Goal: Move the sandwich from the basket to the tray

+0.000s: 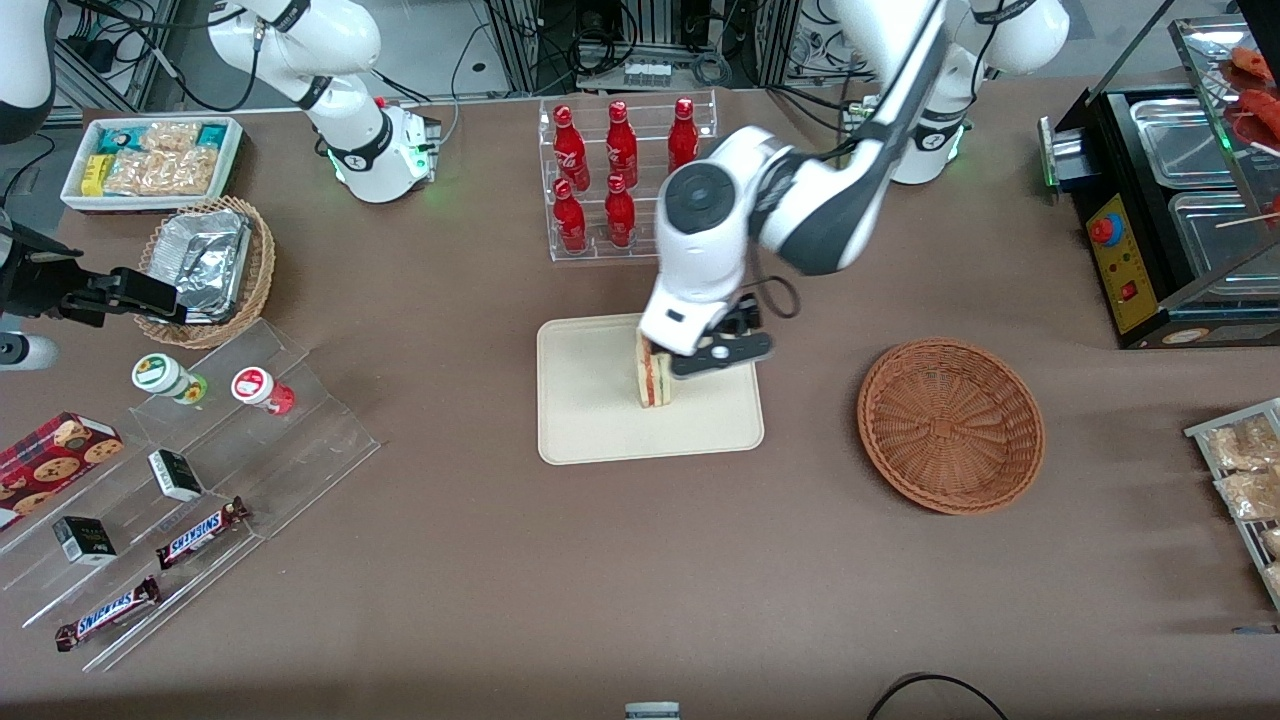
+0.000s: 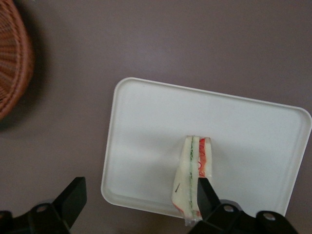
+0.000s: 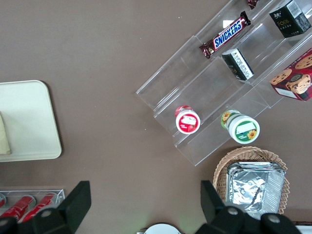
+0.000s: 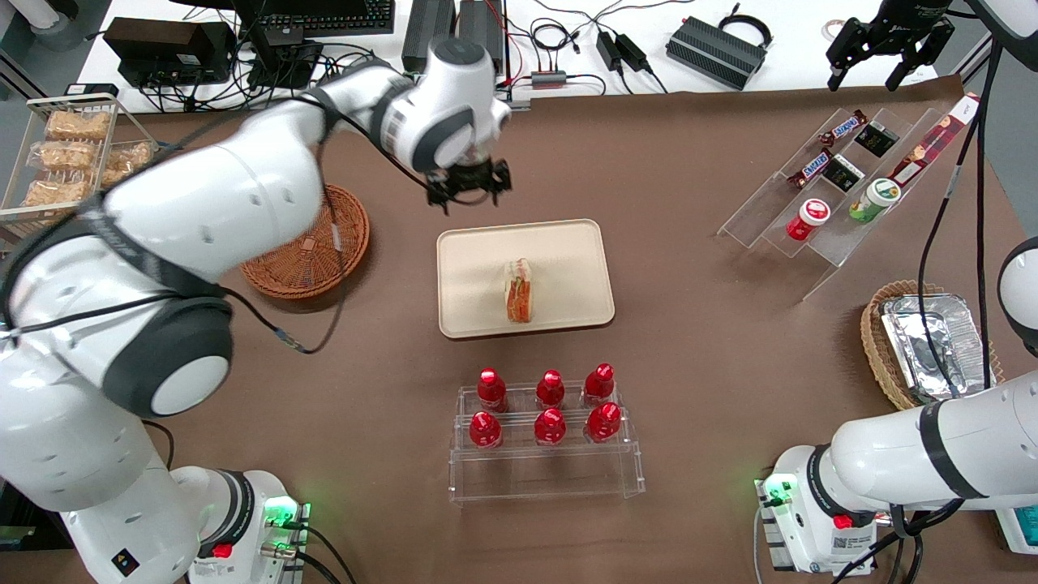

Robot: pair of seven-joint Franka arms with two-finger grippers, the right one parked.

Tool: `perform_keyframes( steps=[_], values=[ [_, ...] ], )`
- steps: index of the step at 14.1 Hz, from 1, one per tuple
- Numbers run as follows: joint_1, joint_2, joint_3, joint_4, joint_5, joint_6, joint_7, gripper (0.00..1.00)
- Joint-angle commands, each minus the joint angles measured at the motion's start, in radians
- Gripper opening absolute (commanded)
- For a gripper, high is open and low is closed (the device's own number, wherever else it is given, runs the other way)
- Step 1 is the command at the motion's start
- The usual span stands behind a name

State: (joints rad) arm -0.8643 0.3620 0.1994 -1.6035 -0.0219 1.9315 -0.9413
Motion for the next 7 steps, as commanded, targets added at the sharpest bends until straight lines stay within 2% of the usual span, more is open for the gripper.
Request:
perform_keyframes(
  steps=[1, 7],
  values=[
    [0.030, -0.116, 0.054, -0.032, -0.006, -0.089, 0.060, 1.00],
    [0.263, -0.247, 0.060, -0.038, -0.003, -0.258, 0.379, 1.00]
  ],
)
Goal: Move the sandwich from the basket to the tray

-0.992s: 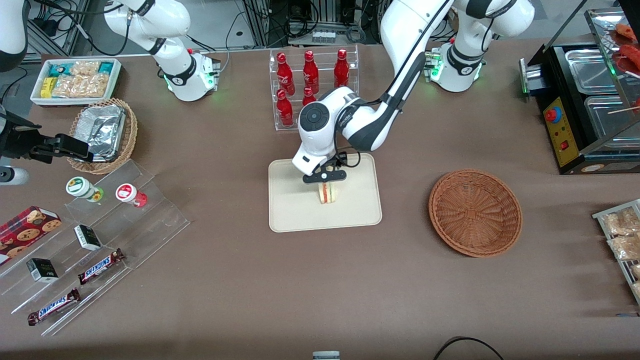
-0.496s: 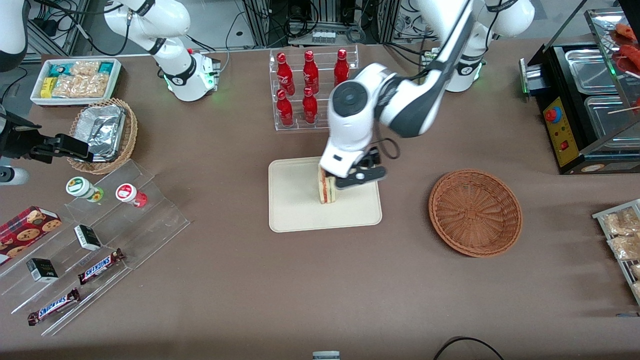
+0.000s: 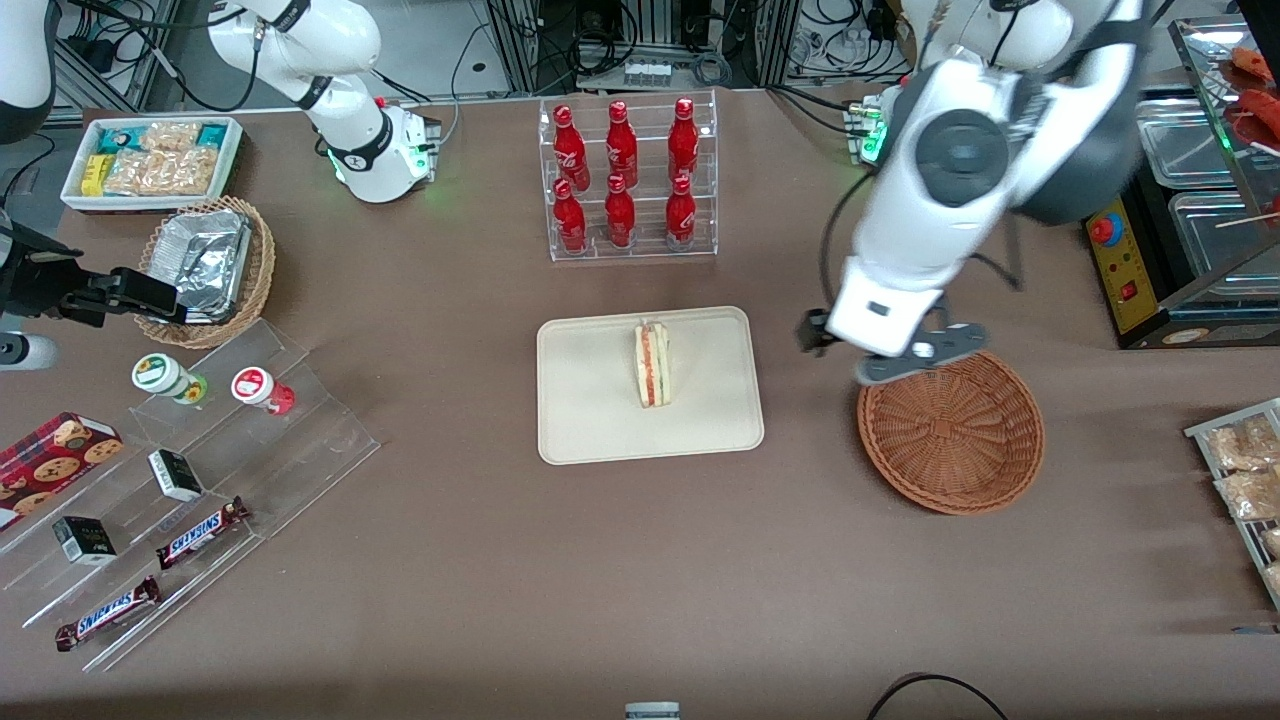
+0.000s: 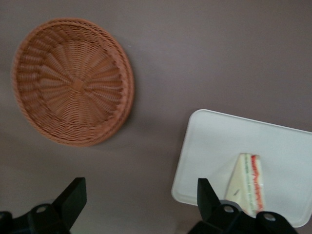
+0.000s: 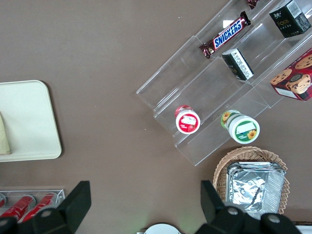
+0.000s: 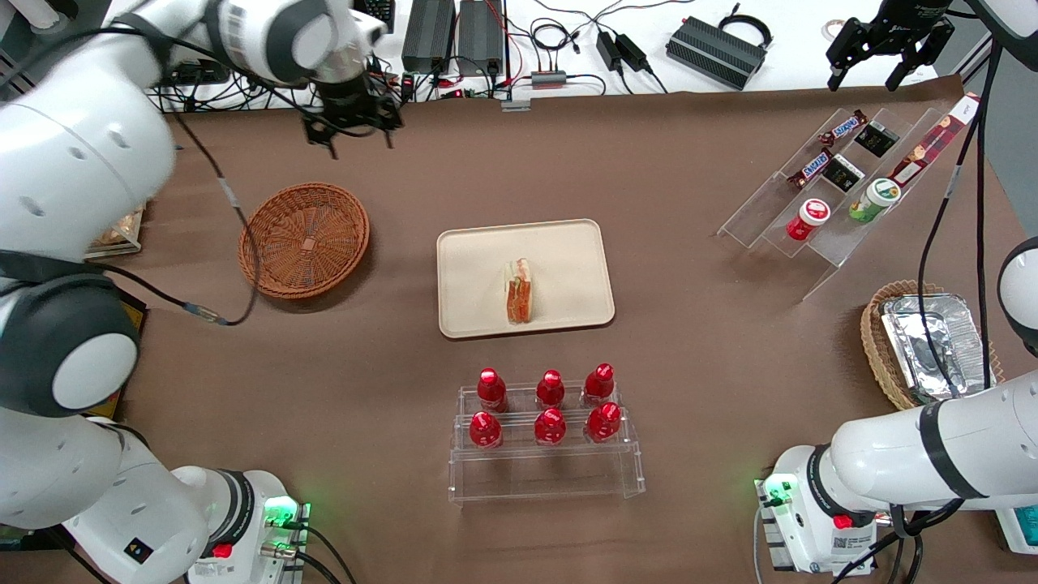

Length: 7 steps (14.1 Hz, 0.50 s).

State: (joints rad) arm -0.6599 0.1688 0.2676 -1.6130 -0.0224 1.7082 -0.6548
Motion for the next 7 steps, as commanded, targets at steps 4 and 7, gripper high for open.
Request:
perform_keyframes(
  steps=[4, 7],
  values=[
    [0.195, -0.127, -0.008, -0.042, 0.009, -0.097, 0.335, 1.00],
    [0.264, -0.202, -0.008, -0.071, 0.025, -0.113, 0.451, 1.00]
  ],
)
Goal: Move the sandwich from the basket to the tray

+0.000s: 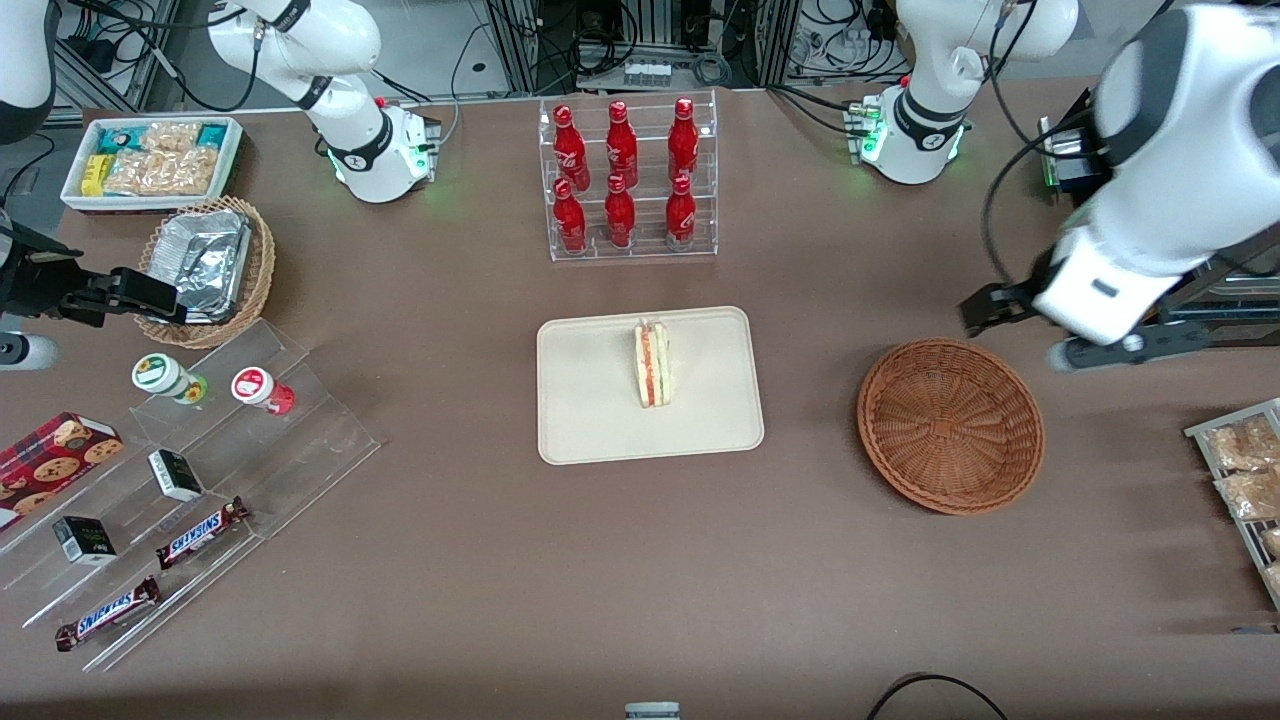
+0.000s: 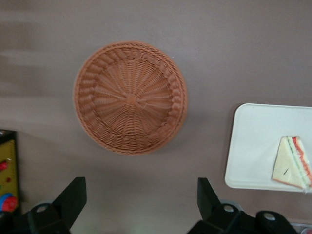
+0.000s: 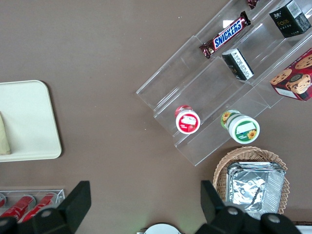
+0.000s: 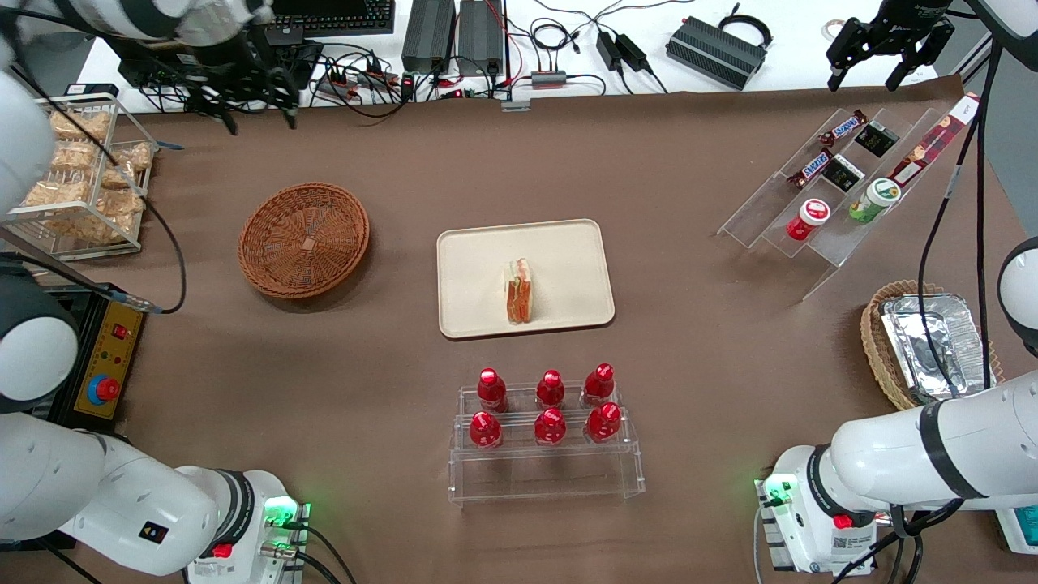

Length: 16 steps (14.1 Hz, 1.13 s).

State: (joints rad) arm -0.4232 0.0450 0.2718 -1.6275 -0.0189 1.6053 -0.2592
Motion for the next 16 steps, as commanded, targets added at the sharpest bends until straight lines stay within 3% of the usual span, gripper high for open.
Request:
perform_keyframes(
  steps=[1, 6, 8, 12, 16],
  values=[
    [0.029, -0.102, -0.014, -0.080, 0.058, -0.010, 0.064, 1.00],
    [0.032, -0.111, -0.020, -0.078, 0.082, -0.010, 0.063, 1.00],
    [0.089, -0.096, -0.061, -0.060, 0.073, 0.004, 0.075, 1.00],
    [0.291, -0.091, -0.259, -0.041, 0.063, 0.013, 0.150, 1.00],
    [0.368, -0.068, -0.287, -0.020, 0.004, 0.008, 0.153, 1.00]
  ],
)
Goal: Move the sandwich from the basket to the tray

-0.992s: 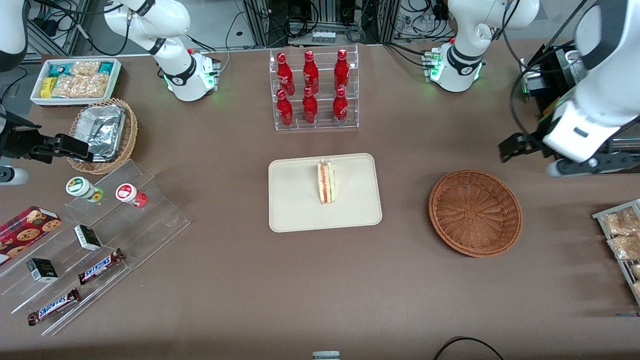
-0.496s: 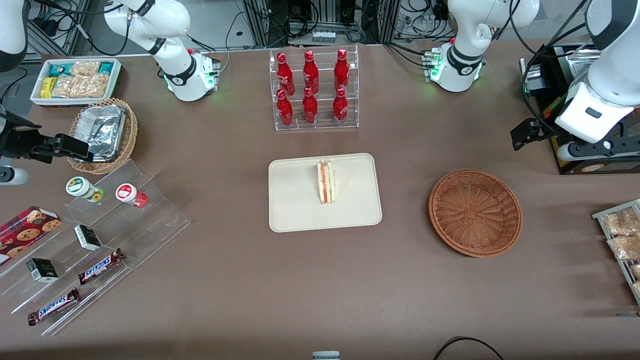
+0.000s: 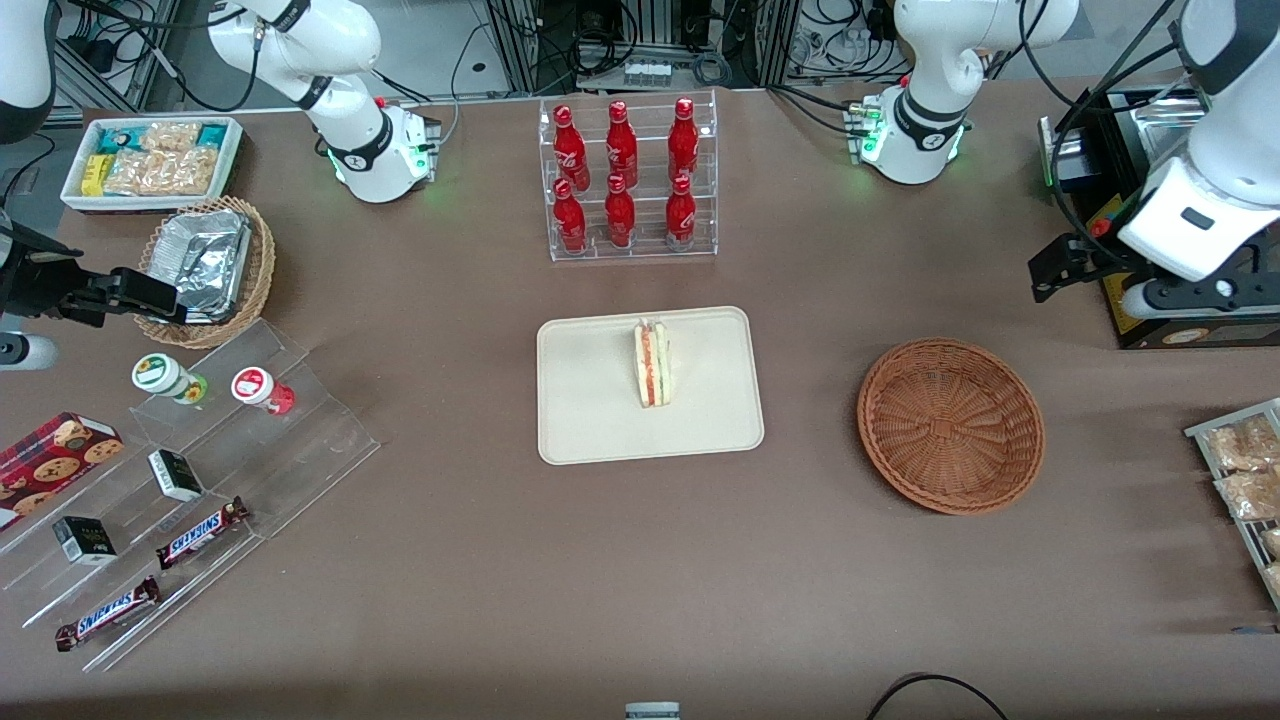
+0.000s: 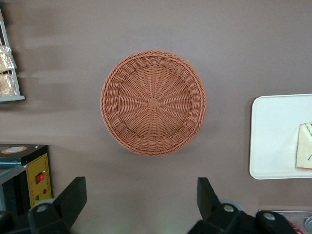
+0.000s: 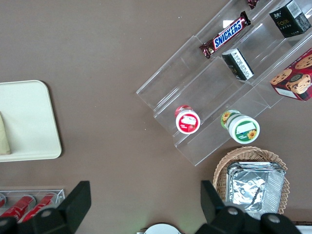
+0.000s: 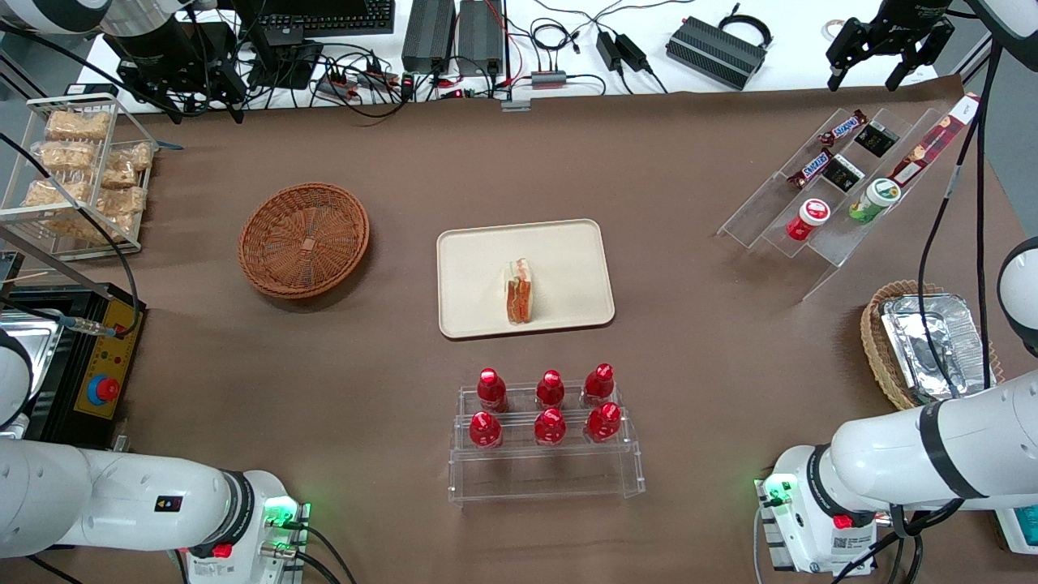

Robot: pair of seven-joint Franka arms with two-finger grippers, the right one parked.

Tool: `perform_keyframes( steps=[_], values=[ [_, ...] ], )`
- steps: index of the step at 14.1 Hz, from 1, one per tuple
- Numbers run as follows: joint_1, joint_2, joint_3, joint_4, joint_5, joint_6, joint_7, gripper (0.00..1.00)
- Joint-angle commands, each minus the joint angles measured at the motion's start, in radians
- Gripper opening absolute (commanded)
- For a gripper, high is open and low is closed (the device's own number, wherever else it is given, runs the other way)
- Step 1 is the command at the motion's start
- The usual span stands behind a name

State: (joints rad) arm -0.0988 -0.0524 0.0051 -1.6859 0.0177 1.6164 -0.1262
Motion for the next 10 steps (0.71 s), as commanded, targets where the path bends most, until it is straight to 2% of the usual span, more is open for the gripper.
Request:
perform_keyframes(
  steps=[1, 10],
  values=[
    [0.056, 0.048, -0.020, 0.060, -0.038, -0.007, 0.022, 1.00],
    [0.094, 0.109, -0.050, 0.164, -0.033, -0.046, 0.030, 1.00]
  ],
)
